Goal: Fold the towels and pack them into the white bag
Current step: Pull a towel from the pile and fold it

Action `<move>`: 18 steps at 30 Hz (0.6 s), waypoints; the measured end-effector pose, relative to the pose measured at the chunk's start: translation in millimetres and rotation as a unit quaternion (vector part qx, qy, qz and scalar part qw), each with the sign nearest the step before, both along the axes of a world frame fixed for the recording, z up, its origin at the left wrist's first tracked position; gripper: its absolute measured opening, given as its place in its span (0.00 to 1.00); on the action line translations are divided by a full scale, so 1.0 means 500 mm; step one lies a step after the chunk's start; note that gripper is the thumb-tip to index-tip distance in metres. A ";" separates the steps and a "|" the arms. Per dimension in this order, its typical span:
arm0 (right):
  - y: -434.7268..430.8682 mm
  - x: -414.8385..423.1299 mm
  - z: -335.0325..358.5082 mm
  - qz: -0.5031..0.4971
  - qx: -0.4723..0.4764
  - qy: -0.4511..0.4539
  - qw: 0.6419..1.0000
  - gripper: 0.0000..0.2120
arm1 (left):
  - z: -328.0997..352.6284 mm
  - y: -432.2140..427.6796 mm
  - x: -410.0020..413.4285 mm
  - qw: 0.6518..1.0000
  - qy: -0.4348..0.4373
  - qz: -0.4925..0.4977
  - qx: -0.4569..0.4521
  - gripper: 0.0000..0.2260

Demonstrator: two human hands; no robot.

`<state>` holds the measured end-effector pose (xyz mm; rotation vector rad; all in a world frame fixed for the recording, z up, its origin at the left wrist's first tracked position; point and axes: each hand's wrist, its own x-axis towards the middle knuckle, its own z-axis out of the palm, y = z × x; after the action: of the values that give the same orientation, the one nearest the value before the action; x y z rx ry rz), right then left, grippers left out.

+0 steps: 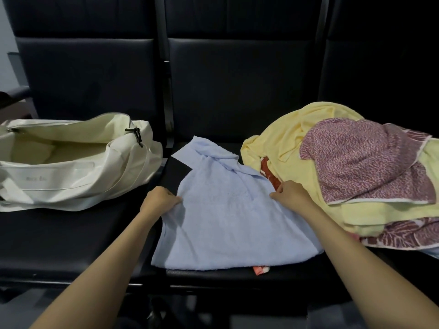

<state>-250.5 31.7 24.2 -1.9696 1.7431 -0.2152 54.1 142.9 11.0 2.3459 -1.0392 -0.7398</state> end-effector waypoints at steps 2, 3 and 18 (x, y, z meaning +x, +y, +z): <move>0.000 0.003 0.002 0.013 0.011 0.004 1.000 0.15 | 0.003 -0.002 -0.007 1.000 0.002 -0.015 0.005 0.08; -0.002 0.004 0.003 0.019 0.015 -0.004 1.000 0.13 | 0.007 -0.004 -0.011 1.000 0.015 -0.014 -0.001 0.06; 0.028 -0.086 0.088 -0.031 0.000 -0.410 0.912 0.01 | 0.058 0.036 0.007 0.938 0.241 -0.009 -0.248 0.05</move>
<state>-293.4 45.6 68.3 -1.4753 1.2264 -0.9144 57.7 160.8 39.9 1.6187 -0.8950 -0.8801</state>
